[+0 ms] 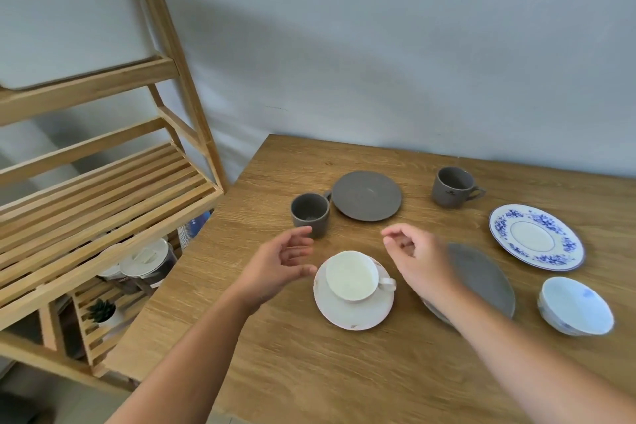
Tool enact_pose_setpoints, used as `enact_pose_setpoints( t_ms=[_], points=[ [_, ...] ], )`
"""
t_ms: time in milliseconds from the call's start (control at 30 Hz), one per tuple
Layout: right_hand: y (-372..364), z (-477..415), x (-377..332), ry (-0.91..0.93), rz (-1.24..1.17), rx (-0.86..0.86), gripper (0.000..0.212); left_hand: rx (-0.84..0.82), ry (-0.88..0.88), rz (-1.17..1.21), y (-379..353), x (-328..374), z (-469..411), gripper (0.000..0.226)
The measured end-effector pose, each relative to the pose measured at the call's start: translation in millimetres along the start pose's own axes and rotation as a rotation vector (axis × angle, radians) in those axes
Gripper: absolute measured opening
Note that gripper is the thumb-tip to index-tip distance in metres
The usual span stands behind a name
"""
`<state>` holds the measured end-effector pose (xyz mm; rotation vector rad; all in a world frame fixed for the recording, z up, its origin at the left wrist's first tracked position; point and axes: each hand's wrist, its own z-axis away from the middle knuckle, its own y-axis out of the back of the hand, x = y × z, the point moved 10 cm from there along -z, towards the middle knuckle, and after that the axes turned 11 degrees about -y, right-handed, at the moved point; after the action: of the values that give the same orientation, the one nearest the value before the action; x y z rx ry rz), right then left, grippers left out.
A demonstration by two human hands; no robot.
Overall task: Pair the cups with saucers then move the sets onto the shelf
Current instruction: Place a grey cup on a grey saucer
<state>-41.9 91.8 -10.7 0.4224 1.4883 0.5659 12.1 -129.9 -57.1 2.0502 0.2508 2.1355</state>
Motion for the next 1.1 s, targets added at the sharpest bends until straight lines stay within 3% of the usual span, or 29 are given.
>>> enact_pose_setpoints(
  t_ms=[100,167,333,533,733,1100],
  points=[
    [-19,-33,-39,0.099,0.085,-0.066,0.021,0.293,0.0,-0.181,43,6,-15,0.062],
    [-39,-58,-56,0.096,0.151,-0.114,0.027,0.409,0.035,-0.242,52,3,-27,0.072],
    [-90,-101,-60,0.058,0.266,-0.244,0.044,0.428,0.046,-0.281,33,-8,-54,0.086],
    [-109,-121,-45,0.039,0.251,-0.298,0.036,0.518,0.021,-0.228,30,-17,-60,0.079],
    [-106,-126,-41,0.065,0.116,-0.236,0.023,0.433,0.005,-0.099,37,-26,-69,0.075],
    [-22,-161,-12,-0.023,-0.119,0.021,0.015,0.045,-0.125,-0.136,5,32,-161,0.075]
  ],
)
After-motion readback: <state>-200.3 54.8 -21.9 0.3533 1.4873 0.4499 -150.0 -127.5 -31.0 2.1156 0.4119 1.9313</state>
